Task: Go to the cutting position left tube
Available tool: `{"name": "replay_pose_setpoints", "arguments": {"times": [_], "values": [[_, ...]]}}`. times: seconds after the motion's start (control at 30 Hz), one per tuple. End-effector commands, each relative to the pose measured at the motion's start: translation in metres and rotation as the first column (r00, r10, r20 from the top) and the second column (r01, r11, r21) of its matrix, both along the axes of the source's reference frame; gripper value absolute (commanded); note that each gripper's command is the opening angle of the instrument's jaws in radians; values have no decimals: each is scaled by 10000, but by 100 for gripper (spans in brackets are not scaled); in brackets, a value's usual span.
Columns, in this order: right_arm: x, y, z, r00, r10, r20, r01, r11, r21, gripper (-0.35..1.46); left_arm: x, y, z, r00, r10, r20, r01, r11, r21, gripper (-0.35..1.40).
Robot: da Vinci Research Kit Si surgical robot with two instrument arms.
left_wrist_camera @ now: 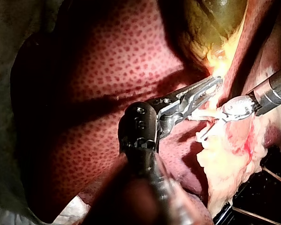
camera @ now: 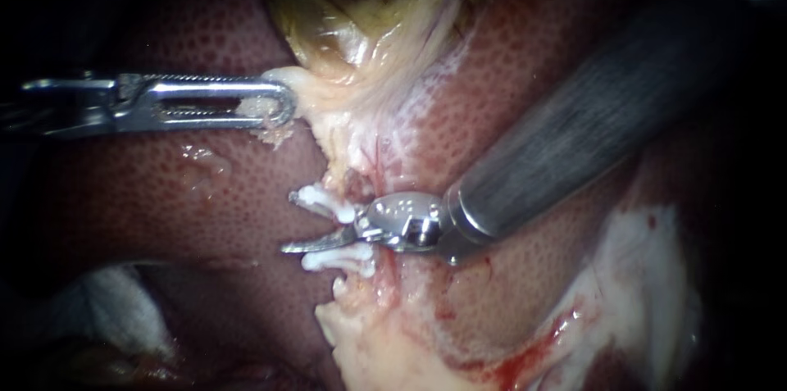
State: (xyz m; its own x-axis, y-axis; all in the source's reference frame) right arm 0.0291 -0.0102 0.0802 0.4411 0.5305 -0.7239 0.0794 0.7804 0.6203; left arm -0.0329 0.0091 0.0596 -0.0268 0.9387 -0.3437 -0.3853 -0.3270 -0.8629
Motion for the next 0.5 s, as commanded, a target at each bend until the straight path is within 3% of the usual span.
{"name": "replay_pose_setpoints", "arguments": {"times": [0.03,0.2,0.23,0.5], "values": [[0,0,0,10000,1,2,-1,10000,-6,141,0,0,0,10000,2,3,-2,10000,1,-35],[1,-1,1,10000,17,18,-17,10000,42,140,0,0,0,10000,3,3,-3,10000,-1,-35],[1,-1,1,10000,16,17,-16,10000,41,130,0,0,0,10000,3,3,-3,10000,-1,-35],[1,-1,1,10000,11,14,-11,10000,39,130,0,0,1,10000,5,5,-5,10000,-1,-35]]}}
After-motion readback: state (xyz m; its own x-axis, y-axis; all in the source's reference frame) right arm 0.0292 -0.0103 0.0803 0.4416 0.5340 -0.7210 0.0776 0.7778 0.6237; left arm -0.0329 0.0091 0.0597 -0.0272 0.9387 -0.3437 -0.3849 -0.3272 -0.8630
